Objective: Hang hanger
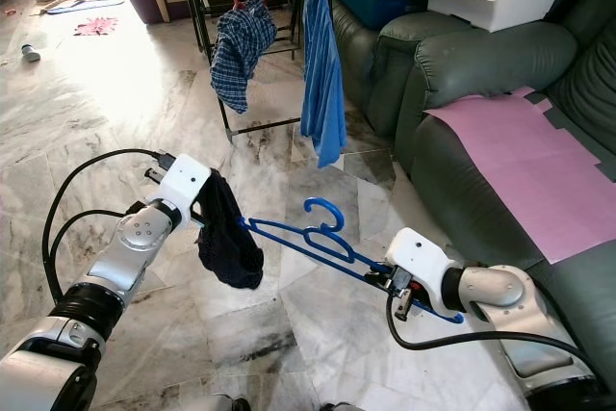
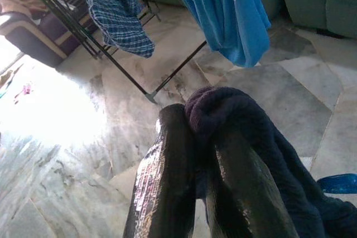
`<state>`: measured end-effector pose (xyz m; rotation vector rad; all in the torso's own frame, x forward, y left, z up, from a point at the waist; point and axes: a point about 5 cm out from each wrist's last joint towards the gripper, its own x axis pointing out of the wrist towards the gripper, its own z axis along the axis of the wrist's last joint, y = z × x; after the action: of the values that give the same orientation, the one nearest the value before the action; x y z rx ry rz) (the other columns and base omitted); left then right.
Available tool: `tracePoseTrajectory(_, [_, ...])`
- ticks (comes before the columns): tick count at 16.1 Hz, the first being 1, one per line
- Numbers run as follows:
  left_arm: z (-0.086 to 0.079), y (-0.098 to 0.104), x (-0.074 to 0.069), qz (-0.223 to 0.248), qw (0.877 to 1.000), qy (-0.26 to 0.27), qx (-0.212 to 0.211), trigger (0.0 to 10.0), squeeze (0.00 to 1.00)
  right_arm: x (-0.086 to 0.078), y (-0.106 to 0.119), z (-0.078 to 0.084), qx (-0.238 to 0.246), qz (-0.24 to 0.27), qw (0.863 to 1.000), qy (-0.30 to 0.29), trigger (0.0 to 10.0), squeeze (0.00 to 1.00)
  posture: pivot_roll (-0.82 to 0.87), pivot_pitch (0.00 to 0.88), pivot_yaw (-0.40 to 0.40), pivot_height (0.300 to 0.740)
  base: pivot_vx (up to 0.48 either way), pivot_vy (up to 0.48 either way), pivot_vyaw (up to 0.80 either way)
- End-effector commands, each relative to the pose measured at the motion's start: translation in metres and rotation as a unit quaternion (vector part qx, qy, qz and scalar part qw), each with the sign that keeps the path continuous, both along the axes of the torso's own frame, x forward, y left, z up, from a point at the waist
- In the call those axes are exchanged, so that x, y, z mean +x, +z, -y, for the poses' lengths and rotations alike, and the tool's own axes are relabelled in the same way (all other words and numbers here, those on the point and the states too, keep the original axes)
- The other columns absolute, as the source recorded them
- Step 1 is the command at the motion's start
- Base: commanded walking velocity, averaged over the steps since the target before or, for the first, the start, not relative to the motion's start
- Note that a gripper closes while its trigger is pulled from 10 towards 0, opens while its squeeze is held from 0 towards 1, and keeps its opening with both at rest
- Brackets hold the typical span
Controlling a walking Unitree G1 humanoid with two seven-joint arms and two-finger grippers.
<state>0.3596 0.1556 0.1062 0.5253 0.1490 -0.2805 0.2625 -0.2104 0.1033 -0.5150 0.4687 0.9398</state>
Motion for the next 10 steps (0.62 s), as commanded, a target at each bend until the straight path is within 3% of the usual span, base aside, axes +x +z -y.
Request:
tracePoseTrajectory(1, [0.001,0.008,0.002,0.014,1.0,-0.001,-0.004,10.0,0.0,0.003,0.002,-0.006,0.0,0.007,1.0,0.01,10.0,0.0,-0.04,0.081,0.009,0.74,0.0,0.0,0.0])
tracePoseTrajectory(6, [0.007,0.019,0.004,0.026,0.999,-0.014,-0.018,10.0,0.0,0.008,-0.012,-0.013,0.002,0.0,1.0,-0.001,10.0,0.0,-0.02,0.083,0.005,0.74,0.0,0.0,0.0])
tracePoseTrajectory(10, [-0.003,0.01,0.002,0.015,1.0,-0.001,0.005,10.0,0.0,0.014,-0.003,-0.006,-0.016,0.03,0.999,-0.011,10.0,0.0,-0.03,0.085,0.005,0.74,0.0,0.0,0.0])
